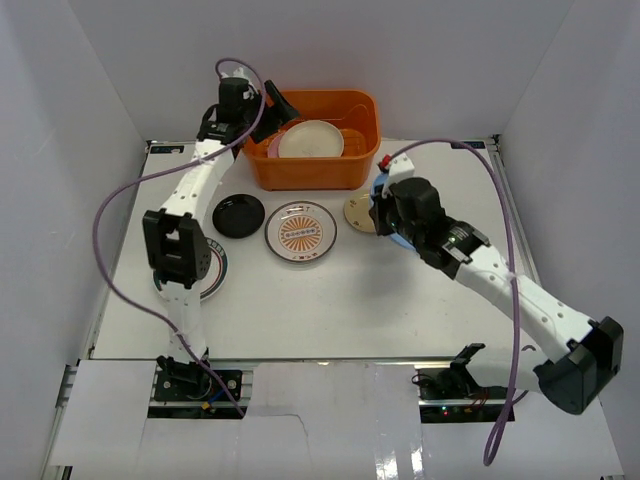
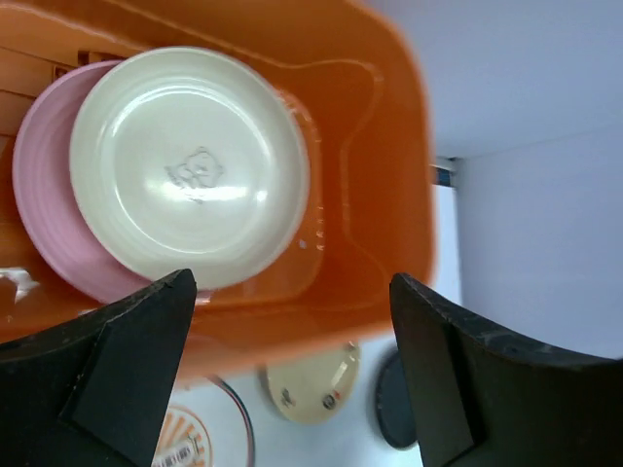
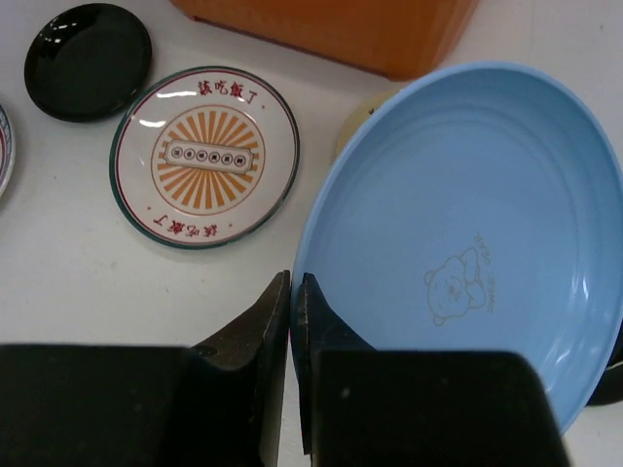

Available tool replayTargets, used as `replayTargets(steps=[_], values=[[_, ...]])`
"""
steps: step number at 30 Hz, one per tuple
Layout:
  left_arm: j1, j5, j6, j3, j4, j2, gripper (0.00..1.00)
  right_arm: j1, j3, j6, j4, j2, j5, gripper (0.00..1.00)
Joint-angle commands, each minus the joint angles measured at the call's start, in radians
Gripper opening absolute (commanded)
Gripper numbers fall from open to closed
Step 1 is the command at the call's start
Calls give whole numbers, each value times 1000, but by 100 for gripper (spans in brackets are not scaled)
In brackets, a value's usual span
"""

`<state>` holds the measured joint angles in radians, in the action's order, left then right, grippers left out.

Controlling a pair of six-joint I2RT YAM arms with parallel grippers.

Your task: Place the plates into the plastic bin on the countertop

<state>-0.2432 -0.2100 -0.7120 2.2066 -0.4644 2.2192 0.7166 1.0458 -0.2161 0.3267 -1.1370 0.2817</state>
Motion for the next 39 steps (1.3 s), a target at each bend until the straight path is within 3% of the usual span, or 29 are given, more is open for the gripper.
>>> replayTargets(steps=[1, 2, 3, 6, 7, 13, 15, 18, 24, 29, 31, 32, 34, 36, 39], values=[[4, -8, 39, -193, 116, -370, 92, 6, 196, 139, -133, -127, -16, 8], [4, -2, 45, -282, 172, -442, 92, 6, 236, 162, -159, -162, -30, 8], [4, 7, 49, -464, 199, -586, 93, 6, 267, 208, -190, -228, -42, 8], [4, 92, 103, -696, 221, -855, 95, 6, 423, 291, -254, -377, -82, 8], [7, 121, 112, -835, 216, -918, 96, 6, 463, 313, -271, -420, -107, 8], [10, 238, 135, -1236, 115, -1316, 98, 7, 860, 490, -354, -808, -176, 8], [7, 244, 132, -1295, 86, -1383, 98, 7, 1053, 540, -328, -968, -180, 8], [-19, 288, 146, -1351, 24, -1454, 98, 6, 1184, 622, -376, -1125, -208, 8], [-50, 374, 186, -1331, -85, -1457, 98, 4, 1289, 741, -528, -1326, -167, 8], [-56, 400, 191, -1341, -92, -1438, 98, -14, 1298, 722, -580, -1380, -162, 8], [-56, 391, 184, -1357, -94, -1438, 98, -16, 1243, 702, -610, -1365, -142, 16], [-56, 388, 181, -1361, -94, -1445, 98, -16, 1220, 689, -623, -1354, -138, 32], [-56, 388, 169, -1383, -98, -1455, 98, -17, 1162, 679, -633, -1328, -134, 47], [-56, 386, 160, -1398, -105, -1463, 98, -16, 1128, 658, -647, -1302, -124, 57], [-56, 370, 131, -1407, -106, -1458, 98, -16, 1056, 615, -664, -1229, -116, 58]])
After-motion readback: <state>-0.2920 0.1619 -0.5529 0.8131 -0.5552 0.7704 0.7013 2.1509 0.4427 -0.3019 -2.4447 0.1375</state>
